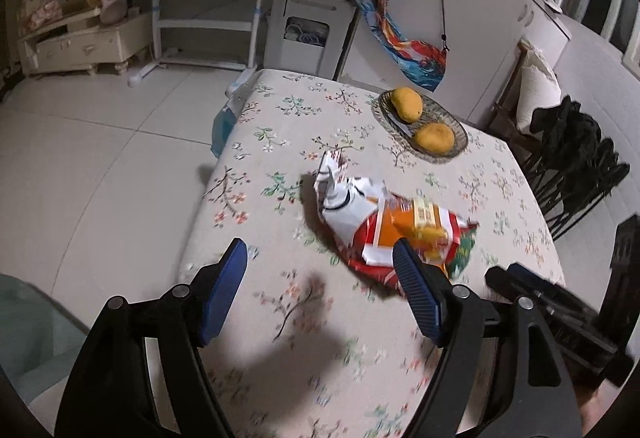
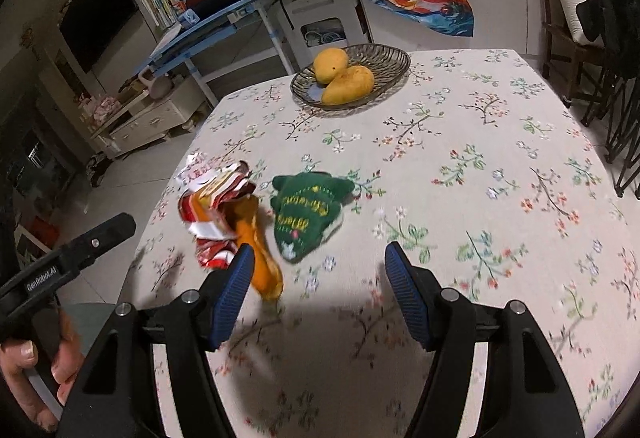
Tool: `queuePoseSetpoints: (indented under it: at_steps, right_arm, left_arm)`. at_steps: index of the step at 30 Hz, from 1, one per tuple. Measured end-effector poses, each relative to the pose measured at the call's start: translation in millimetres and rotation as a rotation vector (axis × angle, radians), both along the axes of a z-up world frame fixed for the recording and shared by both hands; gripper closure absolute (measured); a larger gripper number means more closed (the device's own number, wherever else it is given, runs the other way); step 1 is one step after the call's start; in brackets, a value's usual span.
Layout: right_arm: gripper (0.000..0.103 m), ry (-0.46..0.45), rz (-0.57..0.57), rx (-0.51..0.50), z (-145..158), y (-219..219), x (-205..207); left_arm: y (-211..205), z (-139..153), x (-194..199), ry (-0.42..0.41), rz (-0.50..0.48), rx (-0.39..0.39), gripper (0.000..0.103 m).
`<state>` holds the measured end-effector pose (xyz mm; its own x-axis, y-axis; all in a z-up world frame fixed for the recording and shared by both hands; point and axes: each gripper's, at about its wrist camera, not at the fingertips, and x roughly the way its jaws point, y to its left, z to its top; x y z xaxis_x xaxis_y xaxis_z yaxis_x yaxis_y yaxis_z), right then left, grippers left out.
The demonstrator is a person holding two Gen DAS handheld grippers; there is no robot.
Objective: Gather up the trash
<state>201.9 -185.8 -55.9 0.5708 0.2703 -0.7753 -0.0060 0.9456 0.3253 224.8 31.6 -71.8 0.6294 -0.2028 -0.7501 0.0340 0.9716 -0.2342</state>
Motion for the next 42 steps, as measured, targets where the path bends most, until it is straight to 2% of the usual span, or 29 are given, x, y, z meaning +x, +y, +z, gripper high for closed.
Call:
queuePoseSetpoints:
  at_steps: [6, 13, 16, 17, 18, 19, 20, 29, 33, 37, 38, 42]
  right_arm:
    - [0.038, 0.010, 0.008, 0.015, -7.3, 4.4, 19.7]
    - [0.038, 0.027, 0.035, -0.002, -17.5, 11.2, 38.7]
    - [0.049, 0.027, 0.056, -0.018, -19.9, 10.7, 39.1]
    - [0.055, 0.030, 0.068, -0.016, -19.9, 10.6, 39.0]
    - [0.060, 0.032, 0.076, -0.012, -19.5, 10.0, 38.7]
    - [0.060, 0.030, 0.082, -0.015, -18.8, 9.2, 37.7]
    - [0.063, 0.030, 0.086, -0.019, -18.3, 8.6, 37.3]
    - [0.065, 0.027, 0.083, -0.017, -7.3, -11.9, 22.3]
    - [0.065, 0.042, 0.086, -0.019, -5.2, -20.9, 14.1]
    - [0.065, 0.079, 0.077, 0.011, -7.3, -31.0, 9.3]
    - [0.065, 0.083, 0.079, 0.005, -6.5, -31.7, 7.5]
    - [0.065, 0.093, 0.098, -0.023, -5.3, -32.1, -0.4]
  left_arm:
    - [-2.6, -13.4, 35.4, 0.044, 0.047, -0.079, 0.030]
    - [-9.3, -33.2, 65.8, 0.108, 0.073, -0.101, 0.029]
    - [-13.5, -39.9, 72.3, 0.131, 0.067, -0.099, 0.030]
    - [-14.8, -41.4, 73.7, 0.136, 0.064, -0.095, 0.032]
    - [-15.0, -42.2, 74.2, 0.138, 0.059, -0.098, 0.044]
    - [-15.0, -43.3, 75.3, 0.147, 0.048, -0.109, 0.051]
    - [-14.6, -44.4, 76.5, 0.155, 0.038, -0.122, 0.063]
    - [8.4, -35.1, 64.8, 0.168, -0.011, -0.245, 0.068]
    - [26.2, -39.2, 55.1, 0.220, -0.057, -0.382, 0.068]
    - [30.2, -45.2, 48.0, 0.245, -0.088, -0.420, 0.068]
    - [29.4, -45.8, 45.7, 0.248, -0.097, -0.411, 0.068]
    - [20.2, -45.2, 30.3, 0.244, -0.136, -0.275, 0.067]
